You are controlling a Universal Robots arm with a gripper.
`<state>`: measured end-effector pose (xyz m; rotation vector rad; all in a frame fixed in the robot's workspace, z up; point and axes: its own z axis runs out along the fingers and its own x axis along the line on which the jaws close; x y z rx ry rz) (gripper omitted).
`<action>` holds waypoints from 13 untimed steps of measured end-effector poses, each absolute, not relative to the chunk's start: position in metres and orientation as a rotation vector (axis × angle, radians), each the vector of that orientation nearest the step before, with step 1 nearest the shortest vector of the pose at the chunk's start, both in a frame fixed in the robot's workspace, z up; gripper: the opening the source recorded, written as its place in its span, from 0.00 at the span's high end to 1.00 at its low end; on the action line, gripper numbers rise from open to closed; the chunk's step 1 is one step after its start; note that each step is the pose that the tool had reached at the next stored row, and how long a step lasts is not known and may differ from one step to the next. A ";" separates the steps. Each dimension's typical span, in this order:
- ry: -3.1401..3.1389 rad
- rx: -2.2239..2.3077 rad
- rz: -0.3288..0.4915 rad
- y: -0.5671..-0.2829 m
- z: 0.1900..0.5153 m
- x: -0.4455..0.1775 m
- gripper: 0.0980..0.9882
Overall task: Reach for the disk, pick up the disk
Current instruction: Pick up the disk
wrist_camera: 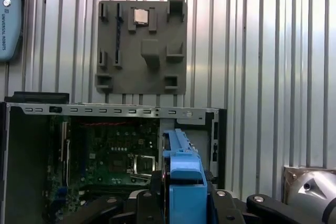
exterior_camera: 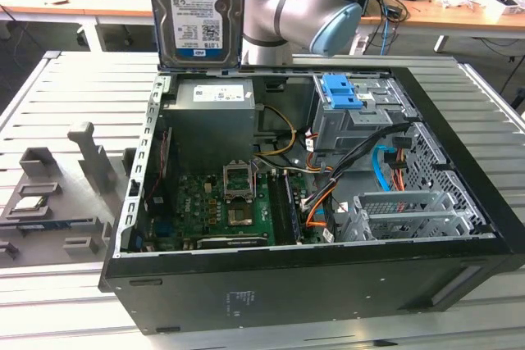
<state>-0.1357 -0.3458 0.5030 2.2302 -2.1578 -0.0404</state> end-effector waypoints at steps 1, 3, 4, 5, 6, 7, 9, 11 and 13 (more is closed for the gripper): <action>-2.158 2.230 -0.041 -0.346 0.503 -0.128 0.70; -2.158 2.230 -0.041 -0.346 0.503 -0.120 0.70; -2.157 2.230 -0.042 -0.346 0.503 -0.112 0.70; -2.157 2.229 -0.042 -0.346 0.503 -0.106 0.70; -2.157 2.229 -0.042 -0.346 0.503 -0.102 0.70; -2.157 2.229 -0.042 -0.345 0.503 -0.093 0.70; -2.157 2.229 -0.043 -0.345 0.503 -0.076 0.70; -2.156 2.229 -0.043 -0.345 0.503 -0.066 0.70; -2.156 2.229 -0.043 -0.345 0.503 -0.056 0.70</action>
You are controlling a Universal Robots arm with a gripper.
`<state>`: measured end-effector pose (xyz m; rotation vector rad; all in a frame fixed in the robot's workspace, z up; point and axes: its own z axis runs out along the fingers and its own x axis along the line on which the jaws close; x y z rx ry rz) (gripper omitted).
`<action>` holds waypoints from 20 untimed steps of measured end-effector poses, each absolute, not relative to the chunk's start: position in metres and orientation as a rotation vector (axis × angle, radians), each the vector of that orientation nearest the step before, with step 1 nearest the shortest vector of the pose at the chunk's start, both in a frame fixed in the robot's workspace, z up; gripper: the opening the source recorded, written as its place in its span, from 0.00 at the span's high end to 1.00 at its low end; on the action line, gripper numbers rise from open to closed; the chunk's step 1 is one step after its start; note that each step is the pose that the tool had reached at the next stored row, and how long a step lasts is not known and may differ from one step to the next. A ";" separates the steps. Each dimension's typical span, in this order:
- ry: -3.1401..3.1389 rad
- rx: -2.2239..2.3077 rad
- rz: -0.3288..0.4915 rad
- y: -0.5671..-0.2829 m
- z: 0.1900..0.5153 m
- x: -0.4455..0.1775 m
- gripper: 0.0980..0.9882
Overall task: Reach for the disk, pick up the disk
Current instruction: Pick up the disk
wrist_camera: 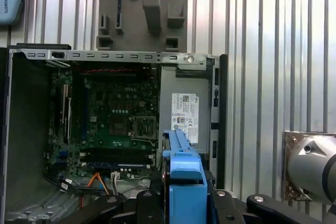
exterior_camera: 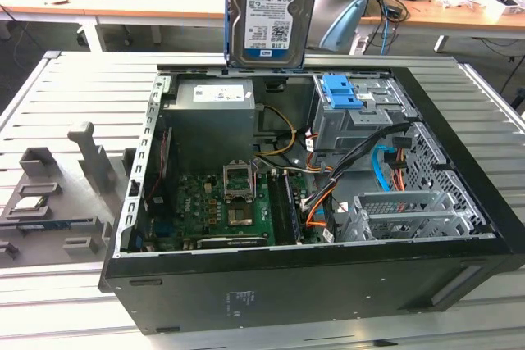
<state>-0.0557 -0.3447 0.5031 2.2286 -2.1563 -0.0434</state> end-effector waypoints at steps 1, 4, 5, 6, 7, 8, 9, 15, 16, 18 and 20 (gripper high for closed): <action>-2.156 2.229 -0.043 -0.345 0.503 -0.053 0.70; -2.156 2.229 -0.043 -0.345 0.503 -0.047 0.70; -2.157 2.229 -0.044 -0.345 0.503 -0.045 0.70; -2.157 2.229 -0.044 -0.345 0.503 -0.045 0.70; -2.156 2.229 -0.043 -0.347 0.503 -0.045 0.70; -2.157 2.229 -0.044 -0.350 0.503 -0.045 0.70; -2.157 2.229 -0.043 -0.351 0.503 -0.045 0.70; -2.157 2.229 -0.044 -0.366 0.503 -0.045 0.70; -2.156 2.229 -0.044 -0.369 0.503 -0.045 0.70; -2.156 2.229 -0.044 -0.374 0.503 -0.045 0.70; -2.156 2.229 -0.043 -0.378 0.503 -0.045 0.70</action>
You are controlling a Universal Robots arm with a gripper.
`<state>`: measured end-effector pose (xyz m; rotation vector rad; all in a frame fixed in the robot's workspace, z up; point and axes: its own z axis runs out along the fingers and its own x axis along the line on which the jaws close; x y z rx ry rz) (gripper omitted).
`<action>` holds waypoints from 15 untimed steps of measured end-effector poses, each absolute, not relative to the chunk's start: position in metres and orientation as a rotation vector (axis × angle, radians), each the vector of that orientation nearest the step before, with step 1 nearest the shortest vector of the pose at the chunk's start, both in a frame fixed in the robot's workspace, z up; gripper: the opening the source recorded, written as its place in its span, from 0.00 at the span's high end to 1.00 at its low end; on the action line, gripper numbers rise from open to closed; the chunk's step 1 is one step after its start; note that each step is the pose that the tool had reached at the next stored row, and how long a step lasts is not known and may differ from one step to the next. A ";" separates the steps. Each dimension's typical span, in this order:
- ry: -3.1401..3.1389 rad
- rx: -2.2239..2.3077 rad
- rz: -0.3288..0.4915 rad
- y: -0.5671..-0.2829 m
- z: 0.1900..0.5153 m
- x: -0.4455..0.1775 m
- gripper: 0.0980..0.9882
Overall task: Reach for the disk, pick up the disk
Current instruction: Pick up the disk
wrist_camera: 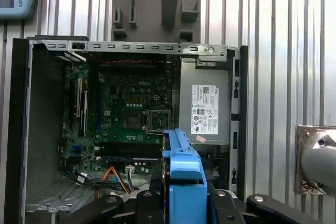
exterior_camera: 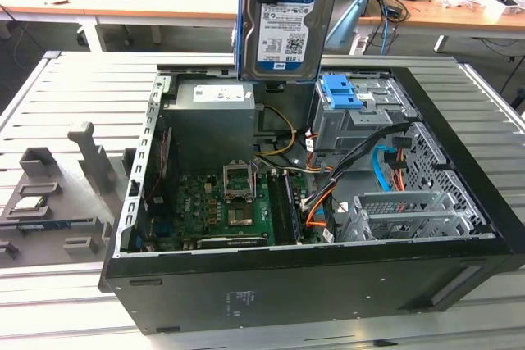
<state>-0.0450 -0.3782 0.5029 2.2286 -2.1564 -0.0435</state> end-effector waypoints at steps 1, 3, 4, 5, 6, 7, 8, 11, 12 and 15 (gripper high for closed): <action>-2.156 2.229 -0.044 -0.380 0.503 -0.045 0.70; -2.156 2.229 -0.043 -0.384 0.503 -0.045 0.70; -2.156 2.229 -0.043 -0.387 0.503 -0.045 0.70; -2.156 2.229 -0.044 -0.389 0.503 -0.045 0.70; -2.156 2.229 -0.044 -0.390 0.503 -0.045 0.70; -2.156 2.229 -0.043 -0.392 0.503 -0.045 0.70; -2.157 2.229 -0.043 -0.394 0.503 -0.045 0.70; -2.157 2.229 -0.044 -0.400 0.503 -0.045 0.70; -2.156 2.229 -0.044 -0.402 0.503 -0.045 0.70; -2.156 2.229 -0.044 -0.409 0.503 -0.045 0.70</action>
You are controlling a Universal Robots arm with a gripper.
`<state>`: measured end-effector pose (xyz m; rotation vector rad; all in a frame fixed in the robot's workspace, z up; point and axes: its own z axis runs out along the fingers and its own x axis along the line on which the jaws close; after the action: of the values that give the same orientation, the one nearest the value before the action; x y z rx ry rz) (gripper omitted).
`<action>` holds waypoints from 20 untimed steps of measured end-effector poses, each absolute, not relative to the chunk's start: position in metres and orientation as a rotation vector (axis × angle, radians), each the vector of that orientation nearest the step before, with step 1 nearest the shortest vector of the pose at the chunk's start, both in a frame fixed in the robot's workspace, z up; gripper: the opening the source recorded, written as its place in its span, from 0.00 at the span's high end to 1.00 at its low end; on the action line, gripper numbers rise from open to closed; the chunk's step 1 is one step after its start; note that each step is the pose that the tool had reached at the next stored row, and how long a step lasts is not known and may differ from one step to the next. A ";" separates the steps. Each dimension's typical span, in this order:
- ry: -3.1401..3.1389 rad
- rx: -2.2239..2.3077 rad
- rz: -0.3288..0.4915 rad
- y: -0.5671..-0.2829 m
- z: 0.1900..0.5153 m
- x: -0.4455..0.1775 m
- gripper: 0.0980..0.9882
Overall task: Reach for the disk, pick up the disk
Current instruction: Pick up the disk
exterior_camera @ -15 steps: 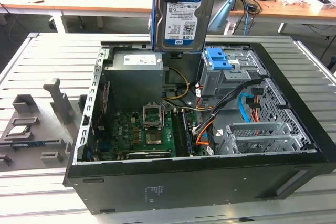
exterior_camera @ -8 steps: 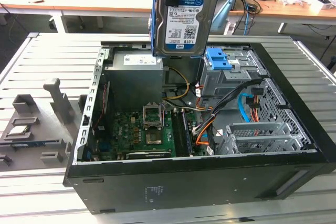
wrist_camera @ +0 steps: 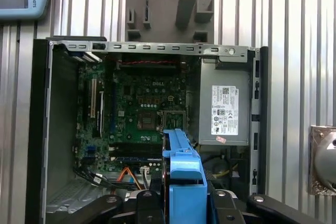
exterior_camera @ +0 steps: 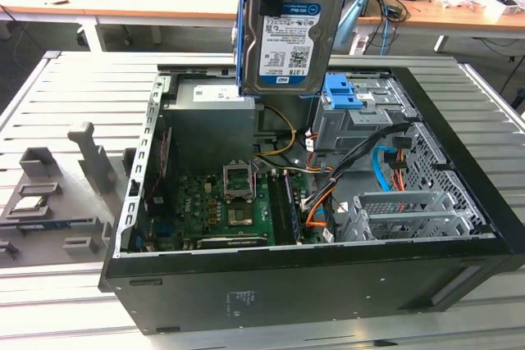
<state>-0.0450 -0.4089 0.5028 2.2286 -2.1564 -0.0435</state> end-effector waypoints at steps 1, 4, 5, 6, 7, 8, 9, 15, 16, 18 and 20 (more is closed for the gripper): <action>-2.156 2.229 -0.043 -0.411 0.503 -0.045 0.70; -2.157 2.229 -0.044 -0.417 0.503 -0.045 0.70; -2.156 2.229 -0.044 -0.420 0.503 -0.045 0.70; -2.156 2.229 -0.044 -0.422 0.503 -0.045 0.70; -2.157 2.229 -0.044 -0.424 0.503 -0.045 0.70; -2.157 2.229 -0.044 -0.426 0.503 -0.045 0.70; -2.157 2.229 -0.044 -0.428 0.503 -0.045 0.70; -2.156 2.229 -0.044 -0.444 0.502 -0.045 0.70; -2.156 2.229 -0.044 -0.447 0.502 -0.045 0.70; -2.157 2.229 -0.044 -0.453 0.502 -0.045 0.70; -2.157 2.229 -0.044 -0.459 0.502 -0.045 0.70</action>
<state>-0.0450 -0.4592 0.5022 2.2286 -2.1566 -0.0435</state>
